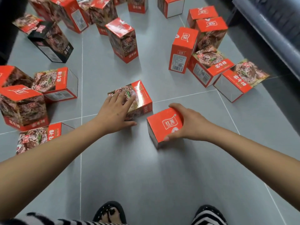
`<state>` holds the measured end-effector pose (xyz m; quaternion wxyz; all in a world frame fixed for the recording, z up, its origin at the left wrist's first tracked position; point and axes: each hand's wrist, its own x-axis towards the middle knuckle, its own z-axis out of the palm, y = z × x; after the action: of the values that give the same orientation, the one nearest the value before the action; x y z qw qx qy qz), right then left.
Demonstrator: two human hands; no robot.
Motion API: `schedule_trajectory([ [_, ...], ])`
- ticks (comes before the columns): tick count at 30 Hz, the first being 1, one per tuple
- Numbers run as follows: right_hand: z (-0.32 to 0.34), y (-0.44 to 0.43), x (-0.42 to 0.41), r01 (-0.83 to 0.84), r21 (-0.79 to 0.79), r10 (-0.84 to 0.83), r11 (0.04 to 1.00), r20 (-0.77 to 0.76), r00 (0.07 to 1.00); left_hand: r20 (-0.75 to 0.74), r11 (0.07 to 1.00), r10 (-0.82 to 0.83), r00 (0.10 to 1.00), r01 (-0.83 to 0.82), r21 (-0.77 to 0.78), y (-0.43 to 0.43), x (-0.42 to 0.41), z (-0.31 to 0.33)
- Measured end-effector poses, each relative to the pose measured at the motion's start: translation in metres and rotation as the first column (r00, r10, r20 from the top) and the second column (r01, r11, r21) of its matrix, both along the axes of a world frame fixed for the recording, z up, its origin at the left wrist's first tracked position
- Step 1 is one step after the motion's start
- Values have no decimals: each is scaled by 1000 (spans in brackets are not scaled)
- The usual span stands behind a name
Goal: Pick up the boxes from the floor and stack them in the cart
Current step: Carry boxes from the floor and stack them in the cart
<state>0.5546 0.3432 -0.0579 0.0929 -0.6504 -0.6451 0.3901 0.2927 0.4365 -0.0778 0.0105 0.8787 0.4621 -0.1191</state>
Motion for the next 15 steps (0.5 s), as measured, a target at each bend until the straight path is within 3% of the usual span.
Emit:
schedule_trajectory([
  [3, -8, -3, 20, -37, -30, 37, 999, -3, 999, 7, 999, 27, 1000, -27, -22, 8, 1, -9],
  [6, -26, -11, 34, -61, 142, 61, 988, -1, 998, 39, 997, 62, 997, -60, -49, 17, 1, -17],
  [11, -52, -31, 31, 127, 287, -57, 949, -241, 969, 81, 994, 88, 993, -82, -77, 37, 5, -25],
  [15, -63, -33, 22, 192, 377, -84, 906, -285, 955, 62, 980, 131, 989, -120, -157, 60, 7, -27],
])
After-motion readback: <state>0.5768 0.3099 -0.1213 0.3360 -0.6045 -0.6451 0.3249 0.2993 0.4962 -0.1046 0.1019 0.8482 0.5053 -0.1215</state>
